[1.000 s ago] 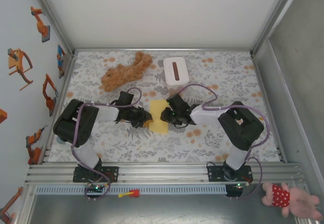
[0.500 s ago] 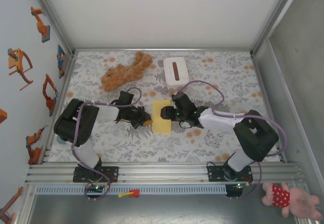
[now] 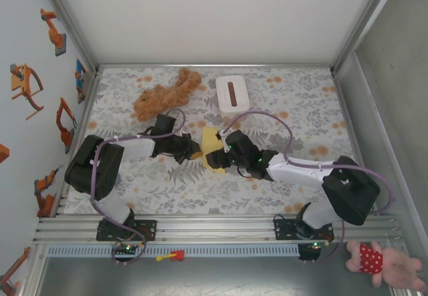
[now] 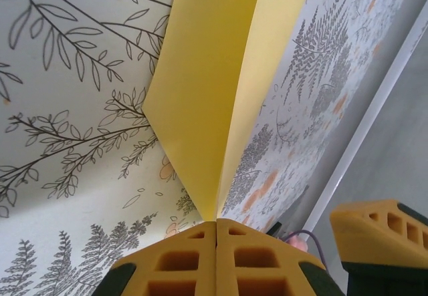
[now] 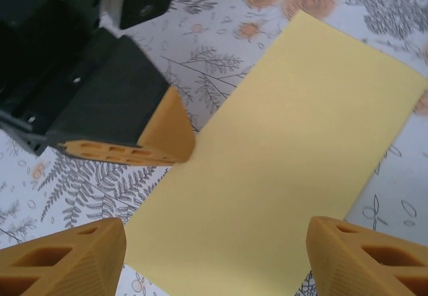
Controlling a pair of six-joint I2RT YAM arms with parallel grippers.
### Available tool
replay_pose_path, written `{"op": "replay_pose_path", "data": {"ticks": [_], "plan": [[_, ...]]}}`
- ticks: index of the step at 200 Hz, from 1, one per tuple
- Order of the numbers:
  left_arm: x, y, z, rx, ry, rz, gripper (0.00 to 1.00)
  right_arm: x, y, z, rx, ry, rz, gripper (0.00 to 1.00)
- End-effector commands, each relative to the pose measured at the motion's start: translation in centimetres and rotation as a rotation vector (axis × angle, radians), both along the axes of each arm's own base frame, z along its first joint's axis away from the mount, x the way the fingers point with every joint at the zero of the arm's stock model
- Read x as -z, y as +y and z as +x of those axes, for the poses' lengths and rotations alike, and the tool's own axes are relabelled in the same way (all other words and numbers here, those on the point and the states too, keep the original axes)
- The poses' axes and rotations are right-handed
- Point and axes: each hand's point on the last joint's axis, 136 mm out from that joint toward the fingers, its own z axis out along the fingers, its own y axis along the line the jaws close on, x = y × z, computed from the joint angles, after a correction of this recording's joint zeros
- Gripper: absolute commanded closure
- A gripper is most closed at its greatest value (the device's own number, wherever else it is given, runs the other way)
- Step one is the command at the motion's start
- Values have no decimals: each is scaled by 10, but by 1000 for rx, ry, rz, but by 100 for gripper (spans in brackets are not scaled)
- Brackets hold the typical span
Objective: Fold a paper plane with a square sheet of paper (pick it up from the middle)
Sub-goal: Third fold the triangle at the center of the table.
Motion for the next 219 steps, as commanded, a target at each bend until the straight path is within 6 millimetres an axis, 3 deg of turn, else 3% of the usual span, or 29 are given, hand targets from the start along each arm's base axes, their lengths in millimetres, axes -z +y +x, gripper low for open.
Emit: {"op": "replay_pose_path", "data": {"ticks": [1, 24, 60, 85, 144, 219], "plan": [[-10, -1, 0, -7, 13, 2, 100, -8, 5, -3, -97, -180, -72, 27], [-10, -1, -1, -8, 19, 5, 100, -6, 13, -12, -164, -231, -103, 23], [-11, -3, -1, -5, 23, 6, 100, 19, 23, -22, -252, -258, -255, 25], [-11, -3, -2, -5, 27, 8, 100, 33, 23, -21, -262, -276, -299, 30], [-13, -5, -2, -4, 30, 7, 100, 44, 13, -16, -288, -375, -380, 32], [-12, -7, -3, 2, 34, 9, 100, 34, 13, -14, -284, -419, -362, 63]]}}
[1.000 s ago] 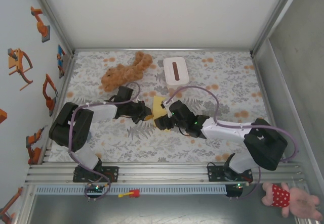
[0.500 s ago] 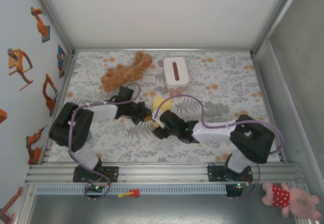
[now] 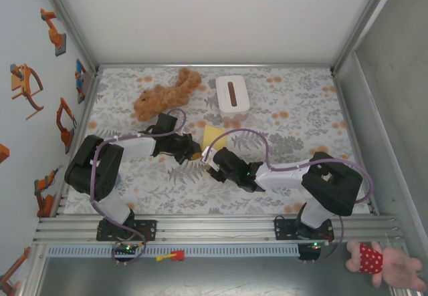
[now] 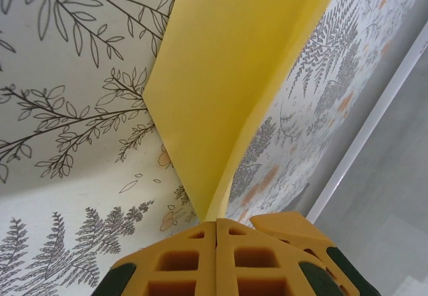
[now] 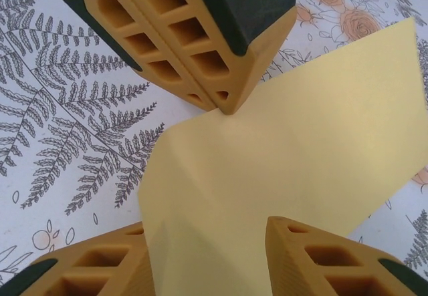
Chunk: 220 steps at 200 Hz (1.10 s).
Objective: Fold a paper plane with a square sheet of paper (pick it up from the middle)
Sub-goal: Third fold the triangle at the center of the table.
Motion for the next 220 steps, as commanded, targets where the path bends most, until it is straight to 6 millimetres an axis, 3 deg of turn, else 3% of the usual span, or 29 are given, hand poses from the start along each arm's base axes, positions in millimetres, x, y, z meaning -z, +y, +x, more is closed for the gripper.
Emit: {"op": "replay_pose_path", "data": {"ticks": [1, 40, 79, 122, 143, 175, 220], "plan": [[-11, -5, 2, 3, -9, -10, 100, -12, 4, 3, -1, -46, 29, 63], [-10, -4, 1, 2, -8, -9, 100, -14, 10, 0, -11, -25, 67, 70], [-11, -1, 0, -6, -10, 1, 98, -10, 13, -6, -25, 20, 90, 88], [-19, 23, 11, -62, -72, 75, 74, -10, 14, -19, -41, 94, 145, 99], [-32, 23, 19, -70, -130, 55, 70, -10, 17, -28, -59, 150, 190, 100], [-36, 12, 27, -46, -151, 31, 71, -6, 23, -38, -65, 225, 257, 100], [-3, -9, 29, 42, -94, 113, 80, -1, 28, -42, -38, 291, 306, 100]]}}
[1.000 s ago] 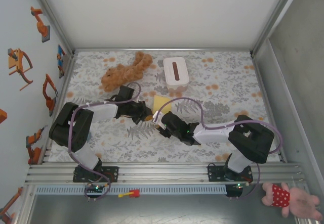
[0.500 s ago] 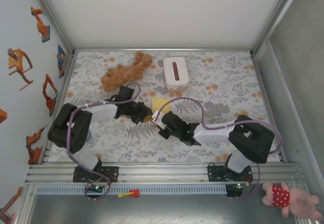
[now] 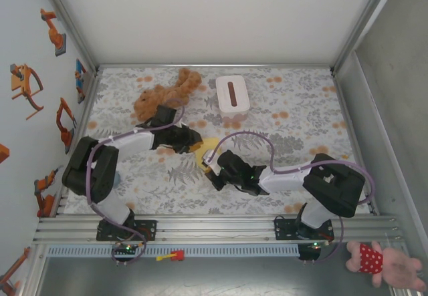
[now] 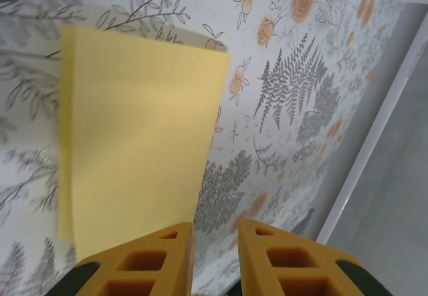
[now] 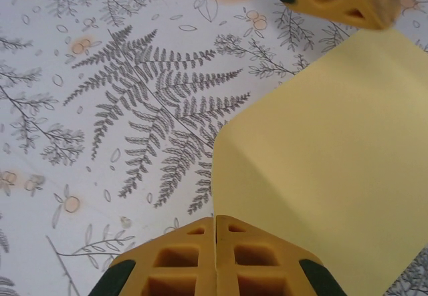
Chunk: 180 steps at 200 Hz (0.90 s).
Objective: Fold a paper plane with a square sheet of paper (pick it up from the middle)
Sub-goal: Third fold the triangle at the center of the table.
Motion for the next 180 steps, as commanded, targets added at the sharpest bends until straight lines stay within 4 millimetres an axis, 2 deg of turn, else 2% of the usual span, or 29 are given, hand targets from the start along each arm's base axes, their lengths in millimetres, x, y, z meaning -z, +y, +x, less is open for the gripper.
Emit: {"op": "replay_pose_path", "data": {"ticks": [1, 22, 68, 102, 180], "plan": [[17, -9, -3, 65, 20, 63, 81, -1, 7, -3, 19, 53, 63, 100], [34, -3, -1, 89, 13, 186, 82, 0, 6, -2, 41, 66, 65, 100], [60, 3, -3, 109, 58, 268, 85, 5, 3, 3, 74, 80, 21, 100], [77, 4, -13, 150, 105, 331, 87, 15, -4, 13, 149, 131, -64, 100], [84, 7, -17, 171, 124, 354, 89, 16, -17, 36, 287, 125, -107, 100]]}}
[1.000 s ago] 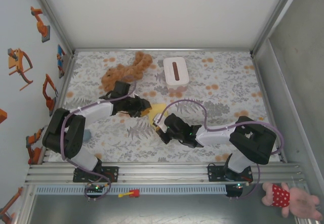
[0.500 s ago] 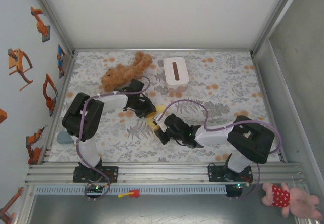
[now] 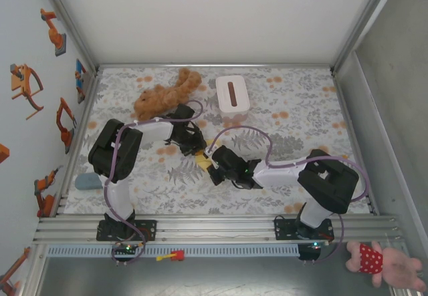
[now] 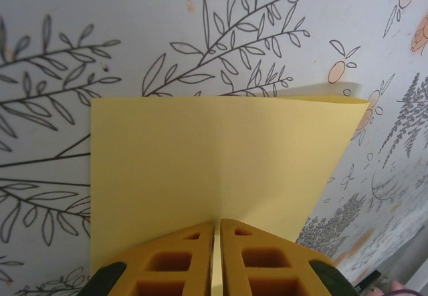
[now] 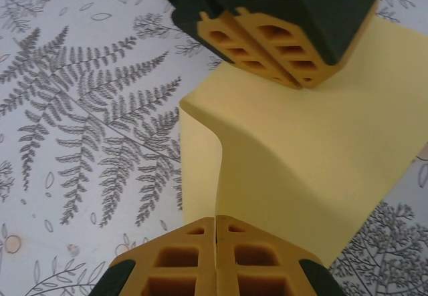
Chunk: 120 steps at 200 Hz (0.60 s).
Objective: Fold a paper plane with a square sheet of paper (pick it up from the middle)
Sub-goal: Third fold the triangle at the center of the table.
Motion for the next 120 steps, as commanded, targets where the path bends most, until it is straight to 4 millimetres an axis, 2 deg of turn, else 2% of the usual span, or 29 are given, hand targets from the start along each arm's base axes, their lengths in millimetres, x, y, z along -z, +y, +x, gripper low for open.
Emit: {"op": "replay_pose_path", "data": {"ticks": [1, 120], "plan": [[23, 16, -19, 22, 75, 96, 89, 3, -4, 12, 67, 4, -27, 100], [22, 12, -19, 31, 75, 80, 89, 12, -1, 12, 73, 45, -42, 100]]}}
